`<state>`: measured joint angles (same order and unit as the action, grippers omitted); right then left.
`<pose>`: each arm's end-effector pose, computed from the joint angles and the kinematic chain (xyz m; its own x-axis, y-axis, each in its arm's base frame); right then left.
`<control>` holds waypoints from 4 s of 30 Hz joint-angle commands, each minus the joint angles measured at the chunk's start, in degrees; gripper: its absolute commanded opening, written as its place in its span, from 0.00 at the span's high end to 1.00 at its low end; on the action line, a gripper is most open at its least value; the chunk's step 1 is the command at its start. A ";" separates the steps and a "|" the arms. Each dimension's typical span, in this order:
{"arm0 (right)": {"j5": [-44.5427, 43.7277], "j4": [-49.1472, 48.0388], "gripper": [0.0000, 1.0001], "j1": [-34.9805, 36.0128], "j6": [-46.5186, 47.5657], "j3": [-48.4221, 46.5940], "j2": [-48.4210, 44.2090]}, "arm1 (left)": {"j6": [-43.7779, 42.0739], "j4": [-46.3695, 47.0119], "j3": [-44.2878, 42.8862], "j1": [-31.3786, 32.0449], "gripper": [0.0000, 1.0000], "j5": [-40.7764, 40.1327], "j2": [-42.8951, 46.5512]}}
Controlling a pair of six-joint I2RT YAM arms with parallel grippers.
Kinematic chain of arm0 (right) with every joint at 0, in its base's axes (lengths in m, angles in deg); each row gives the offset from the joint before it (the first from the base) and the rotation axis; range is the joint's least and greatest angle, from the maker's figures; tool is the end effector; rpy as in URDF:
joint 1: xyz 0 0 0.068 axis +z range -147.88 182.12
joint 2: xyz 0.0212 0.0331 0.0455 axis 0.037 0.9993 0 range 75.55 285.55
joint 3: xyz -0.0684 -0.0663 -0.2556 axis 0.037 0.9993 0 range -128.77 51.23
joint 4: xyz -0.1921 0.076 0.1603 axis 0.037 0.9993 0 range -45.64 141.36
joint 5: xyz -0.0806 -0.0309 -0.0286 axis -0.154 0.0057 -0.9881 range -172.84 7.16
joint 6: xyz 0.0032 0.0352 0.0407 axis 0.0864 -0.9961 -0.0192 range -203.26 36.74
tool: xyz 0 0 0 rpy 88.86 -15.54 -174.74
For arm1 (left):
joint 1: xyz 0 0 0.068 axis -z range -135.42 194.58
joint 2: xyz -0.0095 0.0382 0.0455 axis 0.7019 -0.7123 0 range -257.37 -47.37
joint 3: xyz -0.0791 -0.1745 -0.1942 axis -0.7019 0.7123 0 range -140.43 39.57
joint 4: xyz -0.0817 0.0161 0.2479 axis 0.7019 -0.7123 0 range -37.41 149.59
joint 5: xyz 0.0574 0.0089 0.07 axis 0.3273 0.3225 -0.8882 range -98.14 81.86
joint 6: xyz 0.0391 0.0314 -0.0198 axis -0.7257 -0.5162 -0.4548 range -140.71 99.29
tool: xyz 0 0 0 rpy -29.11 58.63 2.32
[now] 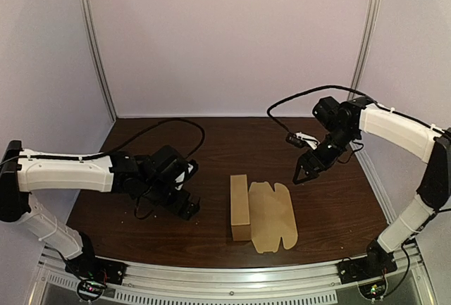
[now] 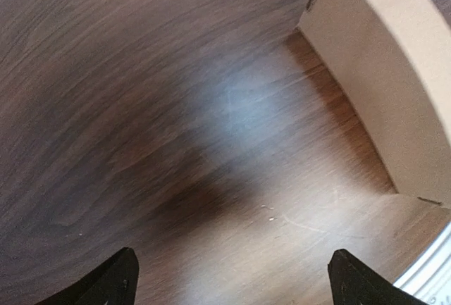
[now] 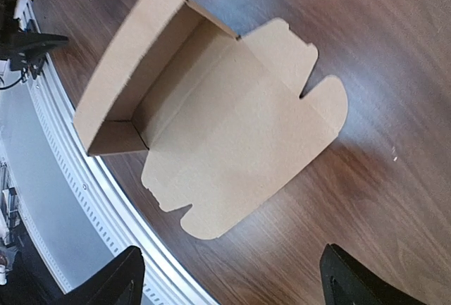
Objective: Fold the paper box
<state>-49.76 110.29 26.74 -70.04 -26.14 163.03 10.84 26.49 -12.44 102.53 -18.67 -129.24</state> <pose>0.2511 0.1365 0.2925 -0.7518 -0.5551 -0.3559 -0.6580 0.5958 0.4605 0.1512 -0.2295 0.2078 -0.8157 0.3335 -0.4726 0.4253 0.8996 -0.0992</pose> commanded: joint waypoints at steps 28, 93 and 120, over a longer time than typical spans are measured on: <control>3.20 -0.91 0.18 -3.15 0.97 4.06 9.12 | -6.36 2.50 -17.95 1.64 0.02 13.07 -13.75; 3.41 -9.25 0.00 -1.33 -1.79 6.64 8.40 | 0.70 13.94 -16.18 1.61 0.03 15.54 -15.04; 4.78 -7.50 0.00 -4.32 -4.33 6.43 15.82 | 2.19 10.49 -10.25 1.59 0.03 11.41 -16.49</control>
<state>-45.23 101.63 22.59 -73.50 -18.59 177.26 12.79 39.54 -24.66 103.93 -5.79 -145.69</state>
